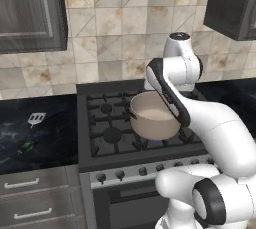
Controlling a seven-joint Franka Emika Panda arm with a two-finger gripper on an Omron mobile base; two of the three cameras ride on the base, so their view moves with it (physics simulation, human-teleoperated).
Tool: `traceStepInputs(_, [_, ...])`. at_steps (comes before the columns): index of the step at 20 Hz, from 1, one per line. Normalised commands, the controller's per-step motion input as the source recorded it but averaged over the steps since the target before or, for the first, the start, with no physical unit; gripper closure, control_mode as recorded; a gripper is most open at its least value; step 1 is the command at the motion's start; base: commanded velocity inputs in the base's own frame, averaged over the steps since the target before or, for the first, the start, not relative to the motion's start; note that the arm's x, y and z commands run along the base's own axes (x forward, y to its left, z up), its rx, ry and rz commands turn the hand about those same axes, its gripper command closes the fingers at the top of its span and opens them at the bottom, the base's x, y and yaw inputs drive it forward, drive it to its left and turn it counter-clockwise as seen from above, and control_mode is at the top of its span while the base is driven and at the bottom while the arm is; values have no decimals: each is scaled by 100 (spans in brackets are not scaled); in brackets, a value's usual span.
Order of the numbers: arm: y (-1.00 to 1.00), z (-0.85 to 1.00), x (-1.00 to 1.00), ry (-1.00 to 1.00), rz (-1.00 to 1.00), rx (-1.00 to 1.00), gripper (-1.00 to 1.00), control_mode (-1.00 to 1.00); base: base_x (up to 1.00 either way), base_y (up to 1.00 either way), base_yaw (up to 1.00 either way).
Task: Put the eggplant and carrot in the pot. Retrieve the spatula and lightly stir the vegetables in the pot.
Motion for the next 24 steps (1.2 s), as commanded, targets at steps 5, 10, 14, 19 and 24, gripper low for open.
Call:
traceStepInputs(5, [-5,-37,18,11,0,5,100,-100,0,0,0])
traceStepInputs(10, [0,-30,23,3,0,0,100,-100,0,0,0])
traceStepInputs(14, [-6,-30,25,1,0,-1,100,-100,0,0,0])
traceStepInputs(19, [-1,-36,11,10,0,0,100,-100,0,0,0])
traceStepInputs(24, [0,-34,3,8,0,0,100,-100,0,0,0])
